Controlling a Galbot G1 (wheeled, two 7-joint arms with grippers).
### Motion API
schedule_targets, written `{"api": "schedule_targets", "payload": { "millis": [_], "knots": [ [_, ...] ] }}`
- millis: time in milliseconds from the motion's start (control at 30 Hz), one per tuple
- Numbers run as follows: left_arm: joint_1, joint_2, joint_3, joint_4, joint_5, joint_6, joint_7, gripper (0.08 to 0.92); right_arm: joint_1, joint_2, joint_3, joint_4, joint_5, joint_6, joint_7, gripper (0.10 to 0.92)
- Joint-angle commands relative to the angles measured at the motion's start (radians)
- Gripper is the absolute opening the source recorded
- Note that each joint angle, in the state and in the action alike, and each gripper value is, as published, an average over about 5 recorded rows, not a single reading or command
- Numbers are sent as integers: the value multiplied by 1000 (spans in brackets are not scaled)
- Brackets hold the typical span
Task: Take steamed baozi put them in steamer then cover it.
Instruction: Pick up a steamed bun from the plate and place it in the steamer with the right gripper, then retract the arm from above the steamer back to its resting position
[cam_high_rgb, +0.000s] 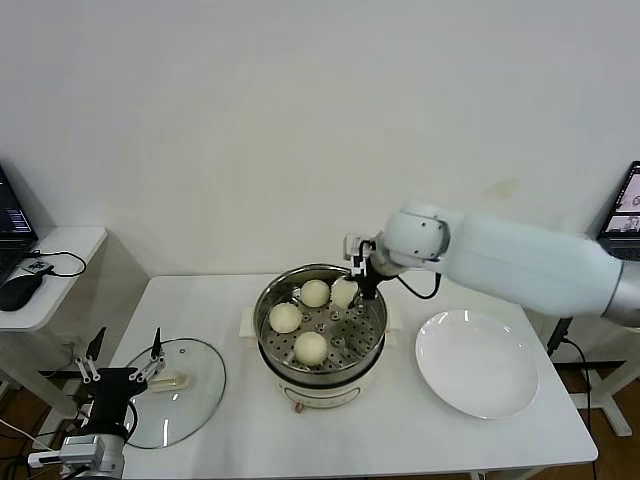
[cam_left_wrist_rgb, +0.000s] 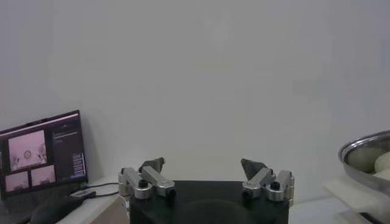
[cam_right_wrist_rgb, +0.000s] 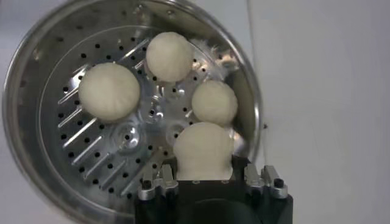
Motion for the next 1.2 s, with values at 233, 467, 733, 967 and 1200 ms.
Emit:
{"api": "schedule_targets", "payload": {
  "millis": [233, 467, 733, 967, 1200],
  "knots": [
    [0, -3, 1, 6, 1, -2, -1, 823, -81, 57, -27, -12, 2, -22, 33, 576],
    [0, -3, 1, 6, 1, -3, -1, 823, -88, 50, -21, -22, -39, -21, 32, 584],
    [-4, 0, 1, 11, 1, -1, -1, 823, -17, -24, 1, 69, -19, -21, 12, 773],
    [-22, 14, 1, 25, 3, 34, -10, 823, -1, -192, 109, 211, 42, -12, 114, 822],
    [-34, 33, -6, 75, 88, 51, -4, 823, -337, -479, 384, 386, 173, 201, 578, 823]
  ]
}}
